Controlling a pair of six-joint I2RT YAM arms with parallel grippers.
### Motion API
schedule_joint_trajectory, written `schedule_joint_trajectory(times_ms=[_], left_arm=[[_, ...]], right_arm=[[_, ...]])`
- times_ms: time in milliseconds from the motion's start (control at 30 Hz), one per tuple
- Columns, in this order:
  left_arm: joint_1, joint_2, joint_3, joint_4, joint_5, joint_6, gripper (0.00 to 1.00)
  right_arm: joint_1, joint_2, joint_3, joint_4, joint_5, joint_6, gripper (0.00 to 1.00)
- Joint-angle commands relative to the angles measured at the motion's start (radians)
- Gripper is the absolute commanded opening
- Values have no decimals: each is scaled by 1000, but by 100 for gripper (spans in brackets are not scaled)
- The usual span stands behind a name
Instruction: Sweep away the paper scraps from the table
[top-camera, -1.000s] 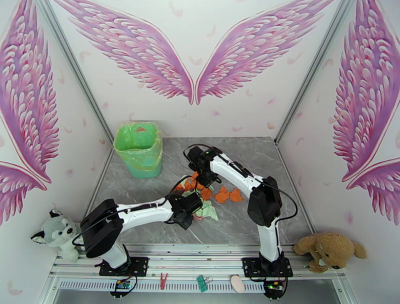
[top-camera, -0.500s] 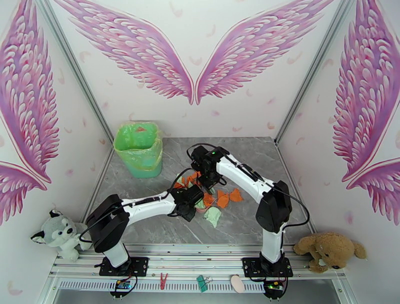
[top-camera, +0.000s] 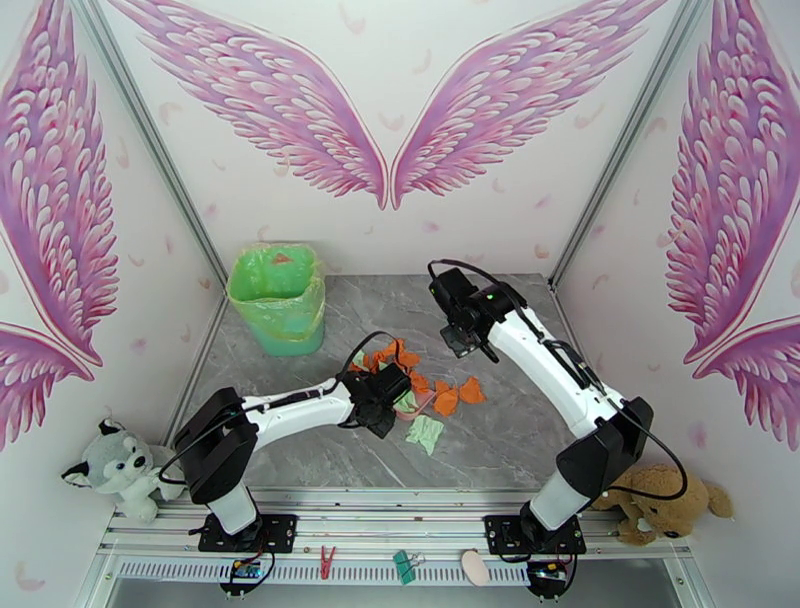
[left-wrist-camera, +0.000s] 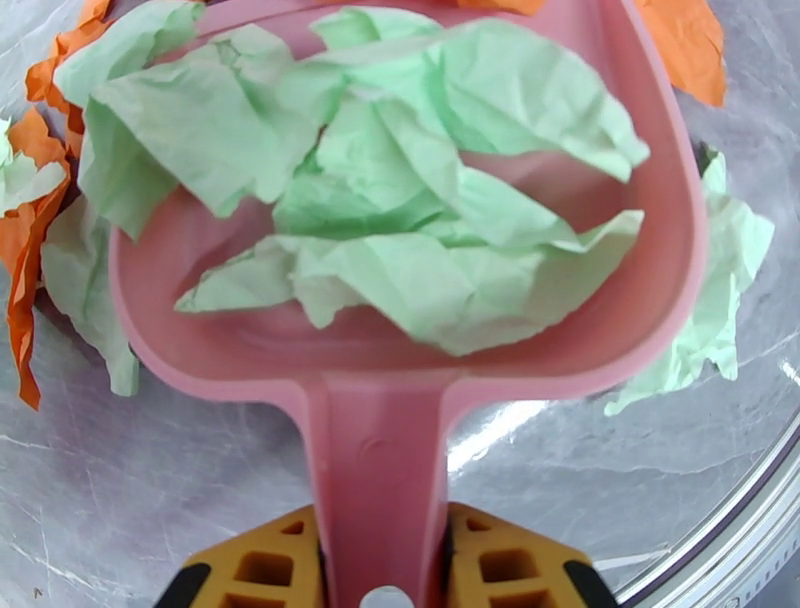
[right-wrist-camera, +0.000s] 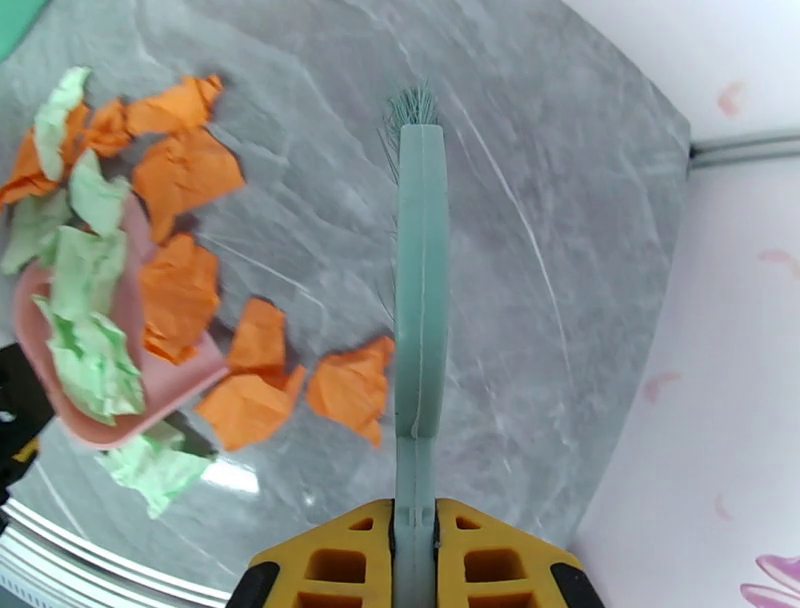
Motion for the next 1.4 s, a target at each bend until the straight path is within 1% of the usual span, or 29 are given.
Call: schedule_joint_trajectory(times_ms=[0, 200, 400, 500, 667, 867, 1033, 1167, 1367], left_arm=[[-22, -95, 45, -77, -3, 6, 0], [-71, -217, 18, -163, -42, -29, 0], [-122, -332, -98, -192, -57, -109, 0], [-167, -380, -171, -183, -87, -176, 0], [-274, -431, -270, -160, -163, -311, 0], [-386, -408, -327, -114, -206, -399, 0], [-457, -319, -315, -90, -201, -404, 0], [-488, -272, -294, -74, -181, -389, 0], [-488, -224, -272, -41, -170, -361, 0]], right_arm=[[-25, -39, -55, 8, 37, 23, 0], [-48, -41, -84, 17, 35, 28, 0], [-53, -12, -93, 9, 38, 36, 0], [-53, -5, -107, 14, 35, 43, 0], [-53, 8, -125, 13, 33, 52, 0], [-54, 28, -122, 10, 26, 54, 0], [-54, 42, -125, 0, 18, 55, 0], [-53, 49, -138, -2, 14, 57, 0], [-47, 65, -166, 8, -13, 63, 0]])
